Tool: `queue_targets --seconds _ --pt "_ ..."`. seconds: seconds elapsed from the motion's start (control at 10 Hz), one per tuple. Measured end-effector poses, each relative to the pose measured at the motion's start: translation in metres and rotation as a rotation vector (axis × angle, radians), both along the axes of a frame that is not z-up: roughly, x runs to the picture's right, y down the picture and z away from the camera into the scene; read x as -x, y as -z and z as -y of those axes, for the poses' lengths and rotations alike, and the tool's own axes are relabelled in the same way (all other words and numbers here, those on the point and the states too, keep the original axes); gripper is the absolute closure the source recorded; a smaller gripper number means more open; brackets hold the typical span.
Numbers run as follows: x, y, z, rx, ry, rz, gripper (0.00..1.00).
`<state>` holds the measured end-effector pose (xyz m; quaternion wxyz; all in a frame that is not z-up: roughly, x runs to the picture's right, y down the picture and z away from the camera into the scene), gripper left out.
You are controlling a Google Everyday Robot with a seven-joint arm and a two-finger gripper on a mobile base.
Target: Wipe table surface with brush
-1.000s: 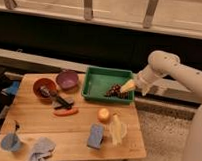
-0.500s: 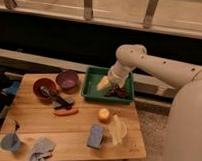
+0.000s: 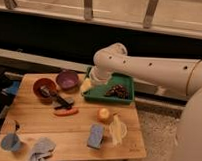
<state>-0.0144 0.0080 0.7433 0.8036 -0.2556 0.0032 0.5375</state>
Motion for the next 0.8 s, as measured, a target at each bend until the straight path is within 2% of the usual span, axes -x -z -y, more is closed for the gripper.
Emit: queue_targets --seconds 0.3,0.6,0.8 --pt "-0.001 -0.005 0.005 -0.003 0.004 0.009 0.2" --pt "0.052 -0.009 0.015 -0.022 0.069 0.072 0.2" --pt "0.11 -0.014 0.021 -0.035 0.128 0.122 0.2"
